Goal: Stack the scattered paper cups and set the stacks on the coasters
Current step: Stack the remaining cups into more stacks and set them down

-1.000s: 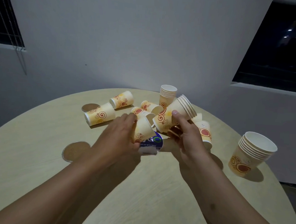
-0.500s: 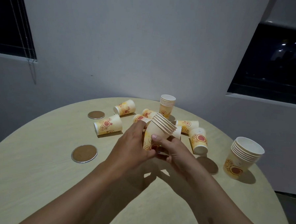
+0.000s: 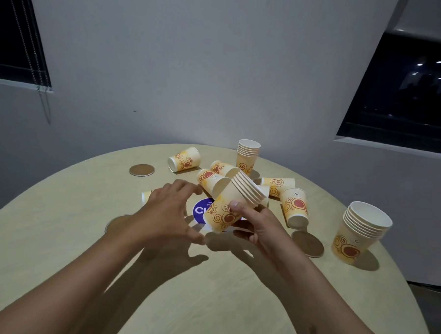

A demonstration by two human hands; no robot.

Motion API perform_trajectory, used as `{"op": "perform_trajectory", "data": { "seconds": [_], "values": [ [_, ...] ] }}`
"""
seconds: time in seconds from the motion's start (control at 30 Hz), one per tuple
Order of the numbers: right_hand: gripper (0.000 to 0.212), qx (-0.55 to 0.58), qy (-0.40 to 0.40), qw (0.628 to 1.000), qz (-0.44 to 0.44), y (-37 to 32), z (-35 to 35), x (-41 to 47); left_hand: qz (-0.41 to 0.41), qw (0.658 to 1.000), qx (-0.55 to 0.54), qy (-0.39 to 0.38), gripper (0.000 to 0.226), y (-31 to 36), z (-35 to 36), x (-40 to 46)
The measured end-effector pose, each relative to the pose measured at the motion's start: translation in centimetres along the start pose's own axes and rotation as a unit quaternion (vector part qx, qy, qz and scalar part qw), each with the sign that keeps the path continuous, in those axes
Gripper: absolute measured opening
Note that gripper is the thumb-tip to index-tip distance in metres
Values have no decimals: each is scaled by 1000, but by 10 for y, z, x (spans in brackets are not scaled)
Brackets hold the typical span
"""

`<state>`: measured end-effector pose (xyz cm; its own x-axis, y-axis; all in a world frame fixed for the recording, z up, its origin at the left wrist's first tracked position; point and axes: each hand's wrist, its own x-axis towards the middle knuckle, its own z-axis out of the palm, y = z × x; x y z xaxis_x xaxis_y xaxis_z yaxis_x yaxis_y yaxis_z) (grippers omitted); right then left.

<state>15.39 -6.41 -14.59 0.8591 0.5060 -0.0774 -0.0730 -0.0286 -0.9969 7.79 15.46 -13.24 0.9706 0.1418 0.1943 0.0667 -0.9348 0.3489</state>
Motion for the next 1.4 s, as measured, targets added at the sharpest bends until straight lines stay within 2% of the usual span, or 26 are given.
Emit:
{"op": "perform_trajectory", "data": {
  "seconds": [0.1, 0.13, 0.2, 0.3, 0.37, 0.47, 0.6, 0.8, 0.9, 1.13, 1.27, 1.4],
  "values": [
    [57, 14, 11, 1000, 15, 0, -3, 2, -22, 999, 17, 40, 94, -7, -2, 4],
    [53, 18, 10, 1000, 24, 0, -5, 2, -41, 997, 40, 56, 92, -10, -3, 6],
    [45, 38, 5, 998, 43, 3, -8, 2, -82, 993, 75, 47, 90, -15, -4, 8],
    [48, 55, 11, 997, 55, 5, -12, 2, -87, 992, 90, 19, 78, -17, 0, 4],
    [46, 46, 20, 998, 47, 4, -12, 0, -76, 995, 59, 19, 76, -14, 1, -1],
    [49, 54, 55, 997, 27, 0, -11, 0, -55, 997, -46, 15, 83, 4, 2, -10],
    [50, 75, 82, 994, 4, -5, -3, -2, 1, 993, -104, 47, 69, 32, 13, -19],
    [64, -38, 28, 999, -25, -4, 20, -22, 3, 968, -233, 88, 60, 40, 17, -34],
    [80, -74, -2, 997, -18, -6, 35, -28, 2, 964, -245, 103, 61, 37, 15, -37],
    [81, -105, 17, 994, -8, -7, 68, -26, -30, 961, -264, 83, 71, 14, 12, -38],
    [86, -127, -5, 992, 0, -2, 66, -25, -60, 938, -296, 169, 65, -9, -7, -31],
    [61, -163, 47, 985, 8, 10, 49, -17, -156, 914, -275, 255, 63, -58, -29, -12]
  ]
}}
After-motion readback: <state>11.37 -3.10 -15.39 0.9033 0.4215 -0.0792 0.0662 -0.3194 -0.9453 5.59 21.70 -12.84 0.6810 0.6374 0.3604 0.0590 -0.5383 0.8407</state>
